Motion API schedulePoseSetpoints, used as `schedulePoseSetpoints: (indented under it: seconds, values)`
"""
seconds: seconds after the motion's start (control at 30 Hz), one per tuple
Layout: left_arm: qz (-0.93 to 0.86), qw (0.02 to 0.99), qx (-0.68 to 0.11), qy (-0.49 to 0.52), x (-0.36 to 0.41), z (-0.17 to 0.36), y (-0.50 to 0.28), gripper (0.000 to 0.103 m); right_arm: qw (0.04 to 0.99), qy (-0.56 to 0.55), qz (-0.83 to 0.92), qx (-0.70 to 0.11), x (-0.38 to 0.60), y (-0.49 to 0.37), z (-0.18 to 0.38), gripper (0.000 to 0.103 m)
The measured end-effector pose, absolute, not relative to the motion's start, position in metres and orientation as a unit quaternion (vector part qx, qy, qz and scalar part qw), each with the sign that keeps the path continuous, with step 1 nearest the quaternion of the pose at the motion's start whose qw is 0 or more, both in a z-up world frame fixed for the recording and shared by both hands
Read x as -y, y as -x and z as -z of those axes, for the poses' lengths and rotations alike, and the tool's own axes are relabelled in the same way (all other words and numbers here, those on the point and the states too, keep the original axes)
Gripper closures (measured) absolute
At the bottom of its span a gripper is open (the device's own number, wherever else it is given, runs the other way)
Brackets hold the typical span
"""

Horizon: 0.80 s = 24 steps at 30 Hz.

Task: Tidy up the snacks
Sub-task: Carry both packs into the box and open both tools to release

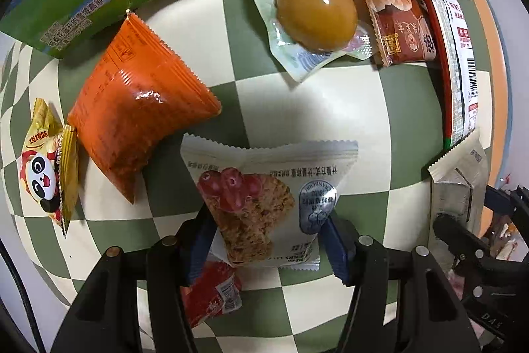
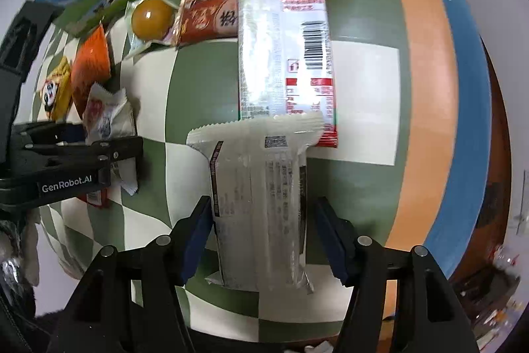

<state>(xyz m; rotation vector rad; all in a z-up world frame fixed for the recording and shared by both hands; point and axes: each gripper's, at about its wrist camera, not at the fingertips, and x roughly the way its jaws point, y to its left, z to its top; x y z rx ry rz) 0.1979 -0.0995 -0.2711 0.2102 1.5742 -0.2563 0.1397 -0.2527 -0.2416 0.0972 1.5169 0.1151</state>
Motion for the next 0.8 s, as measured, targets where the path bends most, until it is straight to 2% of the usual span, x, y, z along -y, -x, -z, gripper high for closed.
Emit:
schedulePoseSetpoints:
  seconds: [0.1, 0.23, 0.33, 0.43, 0.5, 0.8]
  values:
    - [0.094, 0.699, -0.707, -0.053, 0.101, 0.269, -0.193, 0.052, 0.729, -0.057, -0.043, -0.681, 0.251, -0.137, 0.243, 0.044]
    - [0.084, 0.683, -0.726, 0.013, 0.081, 0.271, -0.193, 0.049, 0.728, -0.117, -0.019, -0.675, 0.260, -0.128, 0.247, 0.043]
    - [0.086, 0.685, -0.723, 0.005, 0.083, 0.278, -0.190, 0.049, 0.726, -0.108, -0.017, -0.679, 0.253, -0.130, 0.253, 0.043]
    - [0.086, 0.696, -0.713, -0.014, 0.099, 0.270, -0.192, 0.054, 0.731, -0.088, -0.015, -0.676, 0.245, -0.131, 0.251, 0.045]
    - [0.089, 0.706, -0.702, -0.018, 0.106, 0.259, -0.188, 0.059, 0.740, -0.082, -0.016, -0.667, 0.241, -0.129, 0.243, 0.046]
    - [0.123, 0.733, -0.669, 0.025, 0.116, 0.188, -0.178, 0.059, 0.777, -0.139, -0.046, -0.612, 0.233, -0.140, 0.168, 0.046]
